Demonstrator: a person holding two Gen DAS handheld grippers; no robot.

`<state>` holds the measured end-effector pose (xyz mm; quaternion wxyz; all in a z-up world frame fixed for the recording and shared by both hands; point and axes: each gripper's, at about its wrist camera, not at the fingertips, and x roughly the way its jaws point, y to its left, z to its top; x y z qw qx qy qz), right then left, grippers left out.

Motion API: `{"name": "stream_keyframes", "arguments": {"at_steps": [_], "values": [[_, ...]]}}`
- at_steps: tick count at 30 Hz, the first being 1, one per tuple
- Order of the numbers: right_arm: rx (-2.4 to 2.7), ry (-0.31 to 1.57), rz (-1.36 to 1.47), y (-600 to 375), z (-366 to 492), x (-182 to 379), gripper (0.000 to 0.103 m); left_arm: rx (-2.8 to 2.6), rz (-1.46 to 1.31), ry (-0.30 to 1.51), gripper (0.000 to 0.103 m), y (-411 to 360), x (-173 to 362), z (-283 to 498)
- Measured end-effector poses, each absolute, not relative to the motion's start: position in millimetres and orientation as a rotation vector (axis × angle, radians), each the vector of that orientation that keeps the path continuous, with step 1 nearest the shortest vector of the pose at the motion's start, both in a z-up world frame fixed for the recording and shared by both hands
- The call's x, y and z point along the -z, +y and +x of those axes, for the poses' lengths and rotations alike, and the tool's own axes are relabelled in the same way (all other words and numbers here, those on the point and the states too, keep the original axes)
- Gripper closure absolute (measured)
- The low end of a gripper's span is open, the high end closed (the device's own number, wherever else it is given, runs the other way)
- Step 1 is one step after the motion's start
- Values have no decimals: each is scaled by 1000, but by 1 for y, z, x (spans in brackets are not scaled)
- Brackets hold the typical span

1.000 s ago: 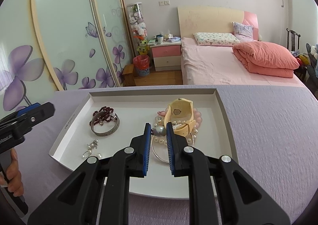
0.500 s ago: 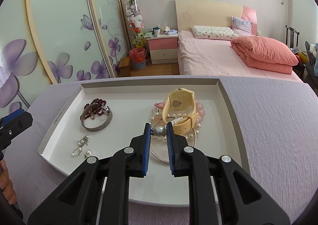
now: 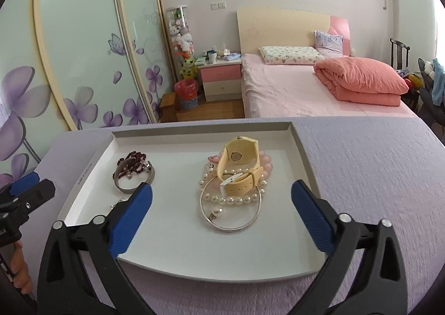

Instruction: Organize jewelry

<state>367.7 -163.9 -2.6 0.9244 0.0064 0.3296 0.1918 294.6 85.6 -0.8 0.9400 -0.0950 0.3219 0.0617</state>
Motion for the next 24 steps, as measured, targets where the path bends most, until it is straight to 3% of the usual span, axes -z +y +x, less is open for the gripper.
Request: {"name": "stream_keyframes", "arguments": {"at_steps": [24], "values": [[-384, 583, 17, -184, 273, -16, 1, -110, -193, 588, 2, 73, 4, 217]]}}
